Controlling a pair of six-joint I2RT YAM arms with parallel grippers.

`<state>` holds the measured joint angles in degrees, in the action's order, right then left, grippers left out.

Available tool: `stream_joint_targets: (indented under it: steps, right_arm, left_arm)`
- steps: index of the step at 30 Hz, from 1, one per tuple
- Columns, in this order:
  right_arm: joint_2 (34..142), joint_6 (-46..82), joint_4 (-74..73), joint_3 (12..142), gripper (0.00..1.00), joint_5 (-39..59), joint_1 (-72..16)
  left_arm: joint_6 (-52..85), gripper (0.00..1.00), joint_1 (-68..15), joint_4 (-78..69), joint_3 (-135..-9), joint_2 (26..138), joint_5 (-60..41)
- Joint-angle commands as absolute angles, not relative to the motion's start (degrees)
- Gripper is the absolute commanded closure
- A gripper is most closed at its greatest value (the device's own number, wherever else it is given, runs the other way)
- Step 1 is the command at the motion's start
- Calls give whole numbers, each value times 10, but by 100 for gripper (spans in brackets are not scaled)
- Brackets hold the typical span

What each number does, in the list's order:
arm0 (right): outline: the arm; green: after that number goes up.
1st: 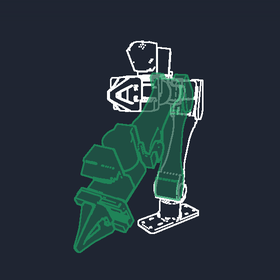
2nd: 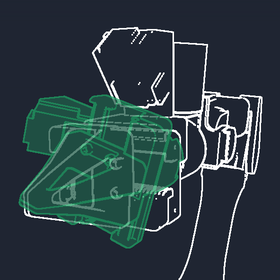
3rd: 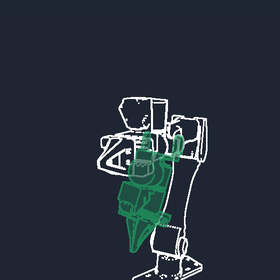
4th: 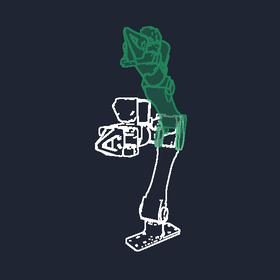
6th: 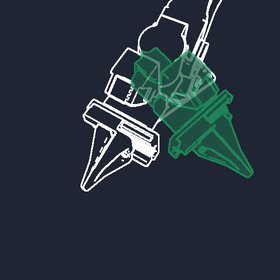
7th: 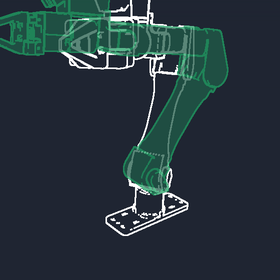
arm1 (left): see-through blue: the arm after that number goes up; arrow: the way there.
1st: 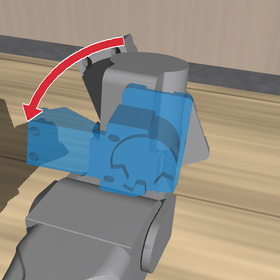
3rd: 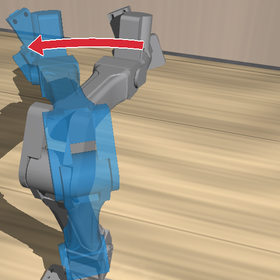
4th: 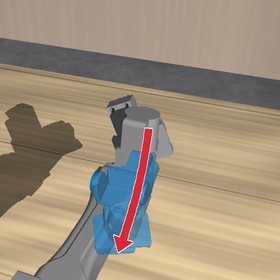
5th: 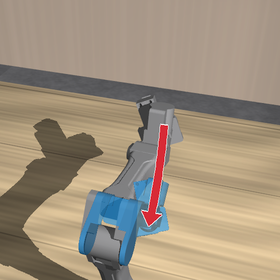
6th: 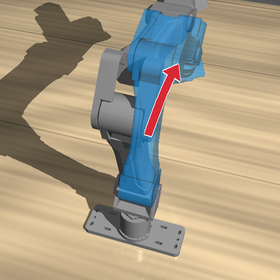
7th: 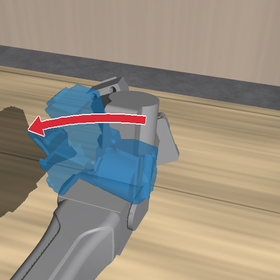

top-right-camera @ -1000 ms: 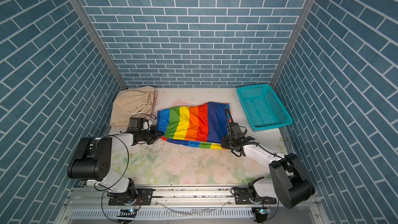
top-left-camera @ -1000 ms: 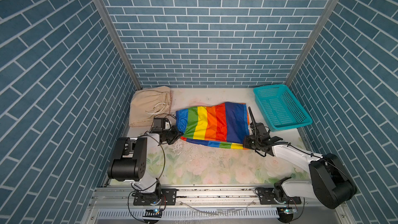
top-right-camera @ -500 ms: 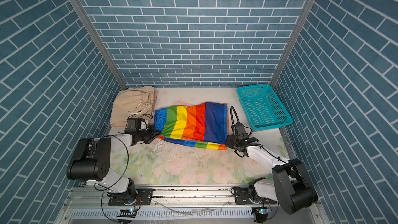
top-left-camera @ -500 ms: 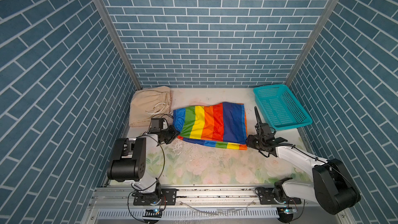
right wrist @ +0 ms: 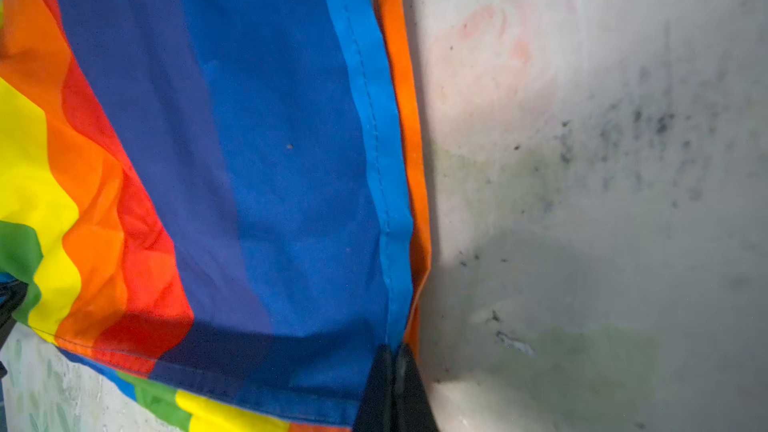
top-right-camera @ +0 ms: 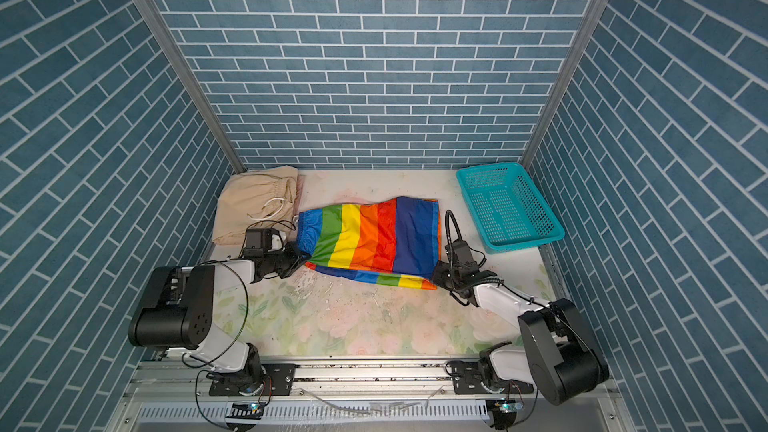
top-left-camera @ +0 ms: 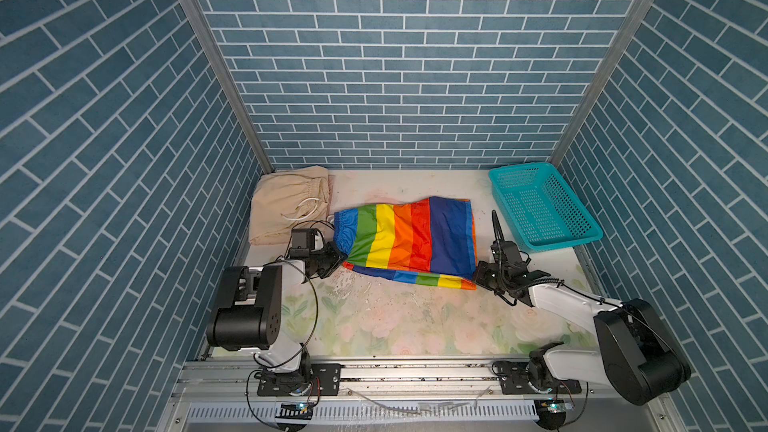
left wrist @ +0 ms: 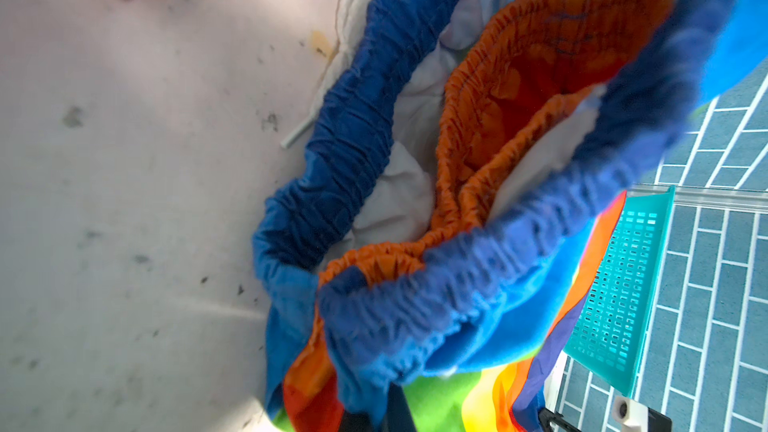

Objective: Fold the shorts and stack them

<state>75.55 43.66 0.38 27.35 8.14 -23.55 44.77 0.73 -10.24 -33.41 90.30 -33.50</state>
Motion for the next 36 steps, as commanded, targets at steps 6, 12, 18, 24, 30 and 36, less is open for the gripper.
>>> stream_joint_targets:
  steps: [6, 12, 18, 24, 30, 36]
  right_arm:
    - [884, 382, -13, 350, 100, 40, -206]
    - [943, 340, 26, 449, 100, 43, -177]
    - [908, 304, 107, 527, 100, 34, -174]
    - [844, 280, 166, 550, 100, 23, -174]
    - [725, 286, 204, 519, 100, 25, -176]
    - [689, 344, 146, 371, 100, 62, -178]
  left_arm:
    - [466, 100, 0, -134, -317, 920, -344]
    - [480, 100, -36, -143, -312, 919, -330]
    - [492, 100, -44, -151, -313, 913, -328]
    - [496, 100, -44, -133, -333, 897, -329]
    - [501, 100, -29, -99, -345, 838, -329]
    - [469, 100, 4, -54, -333, 805, -322]
